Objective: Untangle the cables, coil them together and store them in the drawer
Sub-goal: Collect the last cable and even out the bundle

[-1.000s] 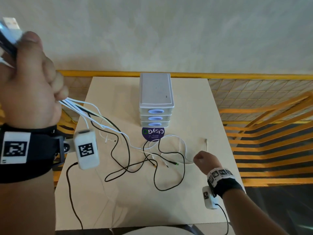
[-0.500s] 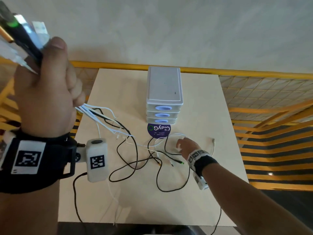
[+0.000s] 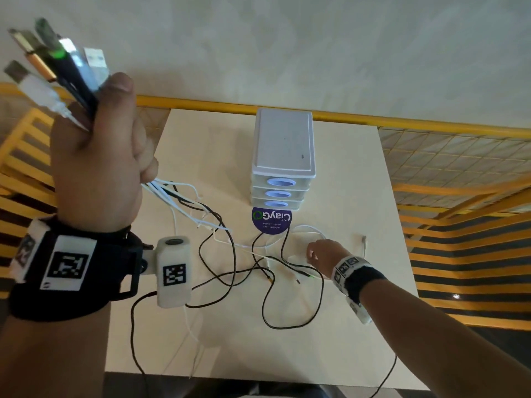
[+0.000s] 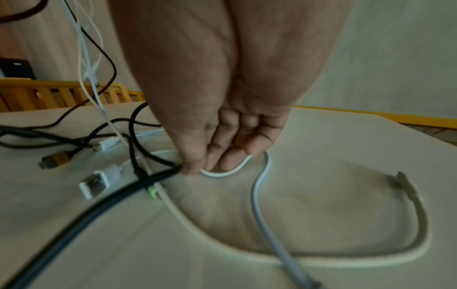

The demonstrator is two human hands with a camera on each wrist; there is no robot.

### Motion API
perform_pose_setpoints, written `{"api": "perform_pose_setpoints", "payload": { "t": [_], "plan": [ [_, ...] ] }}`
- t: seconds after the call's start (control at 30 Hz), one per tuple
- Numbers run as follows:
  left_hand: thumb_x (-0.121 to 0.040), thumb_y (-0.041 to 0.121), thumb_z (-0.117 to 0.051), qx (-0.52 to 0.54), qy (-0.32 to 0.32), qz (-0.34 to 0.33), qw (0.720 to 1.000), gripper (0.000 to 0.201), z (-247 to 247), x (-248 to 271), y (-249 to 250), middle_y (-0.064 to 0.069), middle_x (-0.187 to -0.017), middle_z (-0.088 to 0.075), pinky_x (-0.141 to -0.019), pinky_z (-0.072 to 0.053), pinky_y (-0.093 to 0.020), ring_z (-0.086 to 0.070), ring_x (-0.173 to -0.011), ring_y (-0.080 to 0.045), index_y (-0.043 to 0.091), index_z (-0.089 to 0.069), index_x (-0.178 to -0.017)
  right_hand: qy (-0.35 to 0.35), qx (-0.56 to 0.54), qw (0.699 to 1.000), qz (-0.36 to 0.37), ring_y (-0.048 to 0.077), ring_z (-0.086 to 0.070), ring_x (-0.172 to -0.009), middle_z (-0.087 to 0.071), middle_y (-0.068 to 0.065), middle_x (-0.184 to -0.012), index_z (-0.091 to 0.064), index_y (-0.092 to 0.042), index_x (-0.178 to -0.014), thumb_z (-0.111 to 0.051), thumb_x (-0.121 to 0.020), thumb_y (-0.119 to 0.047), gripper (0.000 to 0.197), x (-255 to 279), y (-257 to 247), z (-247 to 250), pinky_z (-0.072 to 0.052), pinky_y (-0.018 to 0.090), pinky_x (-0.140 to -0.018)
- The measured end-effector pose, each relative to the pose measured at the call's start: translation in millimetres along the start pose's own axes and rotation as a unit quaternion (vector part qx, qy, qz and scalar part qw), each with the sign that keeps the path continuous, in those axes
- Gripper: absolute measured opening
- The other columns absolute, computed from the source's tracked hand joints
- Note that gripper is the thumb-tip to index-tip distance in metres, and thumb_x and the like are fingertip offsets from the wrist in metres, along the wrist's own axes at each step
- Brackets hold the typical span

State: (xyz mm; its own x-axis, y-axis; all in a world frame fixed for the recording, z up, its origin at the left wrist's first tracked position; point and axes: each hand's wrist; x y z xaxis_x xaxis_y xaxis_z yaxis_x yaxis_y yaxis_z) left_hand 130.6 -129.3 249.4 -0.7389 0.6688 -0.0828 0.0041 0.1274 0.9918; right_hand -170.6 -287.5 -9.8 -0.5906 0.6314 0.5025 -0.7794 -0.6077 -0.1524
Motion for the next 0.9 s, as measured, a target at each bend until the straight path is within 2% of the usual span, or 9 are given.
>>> {"api": "perform_pose_setpoints", "payload": {
  "t": [0.1, 0.23, 0.33, 0.47, 0.63, 0.73, 0.8, 0.83, 0.9],
  "plan": [
    [-0.094, 0.054, -0.056, 0.000, 0.000, -0.029, 1.000, 0.056, -13, 8, 6, 0.008, -0.046, -0.021, -0.041, -0.019, -0.021, -0.017, -0.037, -0.010, 0.024, -0.025, -0.057, 0.087, -0.061, 0.994, -0.006, 0.029, -0.066, -0.102, -0.072, 0.003, -0.101, -0.068, -0.024, -0.100, -0.056, -0.091, -0.031, 0.016, 12, -6, 31, -0.050, 0.035, -0.089],
    [-0.101, 0.037, -0.053, 0.005, -0.023, -0.079, 0.997, 0.051, -28, 22, 10, 0.005, -0.049, -0.017, -0.041, -0.015, -0.021, -0.015, -0.037, -0.010, 0.022, -0.022, -0.063, 0.163, -0.069, 0.984, -0.023, 0.030, -0.064, -0.103, -0.072, 0.003, -0.103, -0.068, -0.027, -0.110, -0.050, -0.100, -0.033, 0.022, 28, -7, 75, -0.046, 0.036, -0.092],
    [-0.104, 0.029, -0.052, 0.006, -0.036, -0.088, 0.995, 0.049, -34, 28, 10, 0.007, -0.048, -0.021, -0.041, -0.014, -0.024, -0.017, -0.037, -0.009, 0.017, -0.021, -0.068, 0.210, -0.067, 0.975, 0.000, 0.031, -0.066, -0.091, -0.073, 0.001, -0.089, -0.067, -0.027, -0.103, -0.049, -0.098, -0.032, 0.020, 35, -8, 98, -0.049, 0.039, -0.086],
    [-0.101, 0.032, -0.054, 0.008, -0.050, -0.085, 0.995, 0.047, -37, 30, 8, 0.011, -0.046, -0.024, -0.042, -0.014, -0.024, -0.019, -0.037, -0.008, 0.019, -0.024, -0.068, 0.272, -0.056, 0.961, 0.004, 0.021, -0.058, -0.074, -0.057, -0.010, -0.069, -0.064, -0.022, -0.094, -0.053, -0.095, -0.032, 0.015, 48, -16, 123, -0.046, 0.038, -0.086],
    [-0.098, 0.038, -0.055, 0.018, -0.078, -0.082, 0.993, 0.048, -39, 35, 7, 0.009, -0.047, -0.022, -0.042, -0.012, -0.026, -0.018, -0.037, -0.009, 0.026, -0.029, -0.059, 0.253, -0.049, 0.966, 0.000, 0.017, -0.064, -0.089, -0.049, -0.018, -0.067, -0.071, -0.035, -0.103, -0.056, -0.098, -0.051, 0.022, 60, -16, 138, -0.038, 0.036, -0.091],
    [-0.102, 0.033, -0.053, 0.019, -0.090, -0.077, 0.993, 0.049, -41, 39, 6, 0.010, -0.048, -0.022, -0.042, -0.012, -0.026, -0.018, -0.037, -0.008, 0.028, -0.031, -0.058, 0.270, -0.044, 0.962, -0.011, 0.017, -0.064, -0.091, -0.054, -0.017, -0.061, -0.072, -0.040, -0.103, -0.051, -0.100, -0.050, 0.023, 71, -18, 143, -0.038, 0.039, -0.095],
    [-0.104, 0.028, -0.053, 0.023, -0.096, -0.071, 0.993, 0.049, -42, 40, 3, 0.012, -0.048, -0.023, -0.041, -0.014, -0.023, -0.019, -0.037, -0.006, 0.028, -0.029, -0.061, 0.312, -0.074, 0.947, -0.013, 0.015, -0.066, -0.084, -0.063, -0.015, -0.062, -0.070, -0.038, -0.099, -0.053, -0.099, -0.044, 0.018, 79, -17, 145, -0.041, 0.040, -0.095],
    [-0.102, 0.031, -0.055, 0.025, -0.099, -0.065, 0.993, 0.048, -44, 41, 1, 0.011, -0.049, -0.022, -0.042, -0.015, -0.022, -0.019, -0.037, -0.007, 0.027, -0.027, -0.064, 0.335, -0.109, 0.936, -0.009, 0.012, -0.067, -0.078, -0.067, -0.014, -0.063, -0.068, -0.036, -0.096, -0.055, -0.099, -0.041, 0.014, 84, -17, 148, -0.045, 0.040, -0.093],
    [-0.094, 0.041, -0.059, 0.021, -0.101, -0.043, 0.994, 0.049, -48, 42, -6, 0.008, -0.050, -0.022, -0.043, -0.016, -0.023, -0.019, -0.038, -0.009, 0.023, -0.023, -0.066, 0.362, -0.229, 0.904, 0.003, 0.003, -0.066, -0.067, -0.071, -0.013, -0.065, -0.064, -0.032, -0.095, -0.055, -0.100, -0.033, 0.011, 97, -21, 157, -0.050, 0.030, -0.077]
  ]
}}
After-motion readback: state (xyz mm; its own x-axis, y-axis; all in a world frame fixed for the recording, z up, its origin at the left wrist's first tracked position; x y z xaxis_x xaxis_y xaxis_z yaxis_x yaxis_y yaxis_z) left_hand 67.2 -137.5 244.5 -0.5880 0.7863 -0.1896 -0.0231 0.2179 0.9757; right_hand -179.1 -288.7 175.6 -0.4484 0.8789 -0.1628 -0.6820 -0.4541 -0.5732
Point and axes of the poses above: each hand's wrist, its own x-axis away from the middle knuckle, its own z-axis out of the back of the hand, y = z × x
